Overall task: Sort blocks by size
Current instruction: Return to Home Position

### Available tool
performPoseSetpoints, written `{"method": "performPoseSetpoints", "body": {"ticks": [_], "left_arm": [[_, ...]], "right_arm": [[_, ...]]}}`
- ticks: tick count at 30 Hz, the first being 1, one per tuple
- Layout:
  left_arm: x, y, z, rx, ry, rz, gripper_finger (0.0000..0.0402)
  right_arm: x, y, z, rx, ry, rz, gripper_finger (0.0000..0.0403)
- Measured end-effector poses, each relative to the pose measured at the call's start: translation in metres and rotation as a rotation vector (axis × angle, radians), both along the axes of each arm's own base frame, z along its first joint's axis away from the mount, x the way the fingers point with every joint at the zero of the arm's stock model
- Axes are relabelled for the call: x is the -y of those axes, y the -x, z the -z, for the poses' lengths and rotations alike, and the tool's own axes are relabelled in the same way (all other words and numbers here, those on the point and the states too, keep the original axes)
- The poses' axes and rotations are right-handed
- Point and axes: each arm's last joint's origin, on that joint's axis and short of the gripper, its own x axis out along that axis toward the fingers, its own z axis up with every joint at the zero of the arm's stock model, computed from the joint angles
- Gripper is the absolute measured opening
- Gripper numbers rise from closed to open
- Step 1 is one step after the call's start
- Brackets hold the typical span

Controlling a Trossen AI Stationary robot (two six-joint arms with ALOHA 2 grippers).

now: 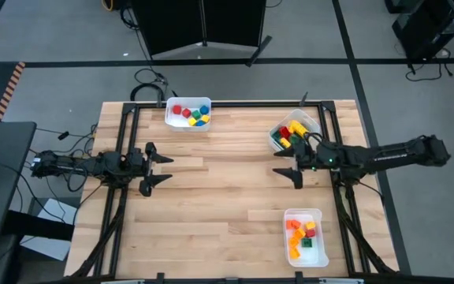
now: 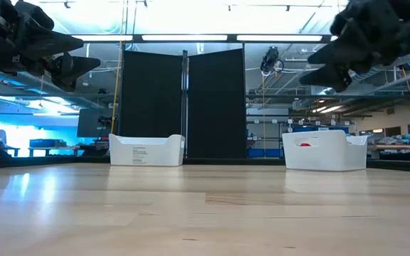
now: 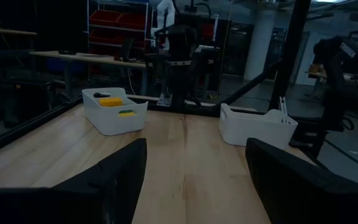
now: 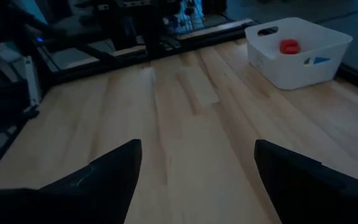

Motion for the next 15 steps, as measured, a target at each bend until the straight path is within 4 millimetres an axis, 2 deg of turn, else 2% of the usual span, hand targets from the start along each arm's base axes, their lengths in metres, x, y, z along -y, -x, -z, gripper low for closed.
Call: {"method": "performPoseSetpoints", "body": {"ticks": [15], "left_arm": [[0.000,0.000,0.000,0.000,0.000,0.000,0.0282]], "right_arm": [[-0.005,0.035,0.038,0.227,0.023,-0.046,0.0322]]}}
